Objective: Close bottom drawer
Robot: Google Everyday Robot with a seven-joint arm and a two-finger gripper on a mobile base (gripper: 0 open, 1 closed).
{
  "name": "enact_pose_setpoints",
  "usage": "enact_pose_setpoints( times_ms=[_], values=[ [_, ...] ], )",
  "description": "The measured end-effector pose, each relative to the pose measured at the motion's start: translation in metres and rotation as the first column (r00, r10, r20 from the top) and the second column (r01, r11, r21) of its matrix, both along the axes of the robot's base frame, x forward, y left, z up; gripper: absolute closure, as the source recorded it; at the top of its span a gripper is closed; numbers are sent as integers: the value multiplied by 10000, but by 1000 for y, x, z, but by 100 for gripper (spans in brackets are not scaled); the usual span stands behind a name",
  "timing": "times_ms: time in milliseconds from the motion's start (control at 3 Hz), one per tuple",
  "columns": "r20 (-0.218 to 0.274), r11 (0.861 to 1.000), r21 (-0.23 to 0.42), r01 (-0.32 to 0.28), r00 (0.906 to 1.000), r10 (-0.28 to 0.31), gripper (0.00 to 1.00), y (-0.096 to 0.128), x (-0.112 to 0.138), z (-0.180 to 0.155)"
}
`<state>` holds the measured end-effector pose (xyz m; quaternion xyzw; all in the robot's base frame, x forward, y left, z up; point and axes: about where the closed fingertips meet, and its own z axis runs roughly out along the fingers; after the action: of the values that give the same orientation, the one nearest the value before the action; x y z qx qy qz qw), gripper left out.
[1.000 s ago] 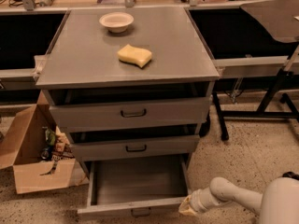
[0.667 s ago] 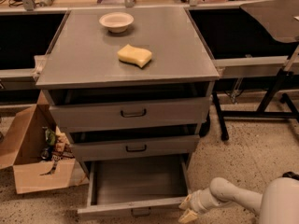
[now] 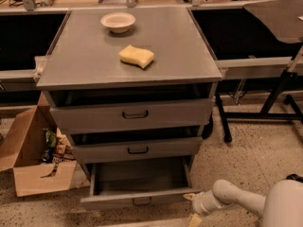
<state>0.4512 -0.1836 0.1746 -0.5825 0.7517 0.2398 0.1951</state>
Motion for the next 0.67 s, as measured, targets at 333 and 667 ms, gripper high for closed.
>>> enact_pose_setpoints(
  times_ms=[333,667],
  values=[
    [-84,10000,23,96,9999,-96,17,0,-1,-2],
    [-16,9980,123,620,9981,-620,39,-6,18,-10]
  ],
)
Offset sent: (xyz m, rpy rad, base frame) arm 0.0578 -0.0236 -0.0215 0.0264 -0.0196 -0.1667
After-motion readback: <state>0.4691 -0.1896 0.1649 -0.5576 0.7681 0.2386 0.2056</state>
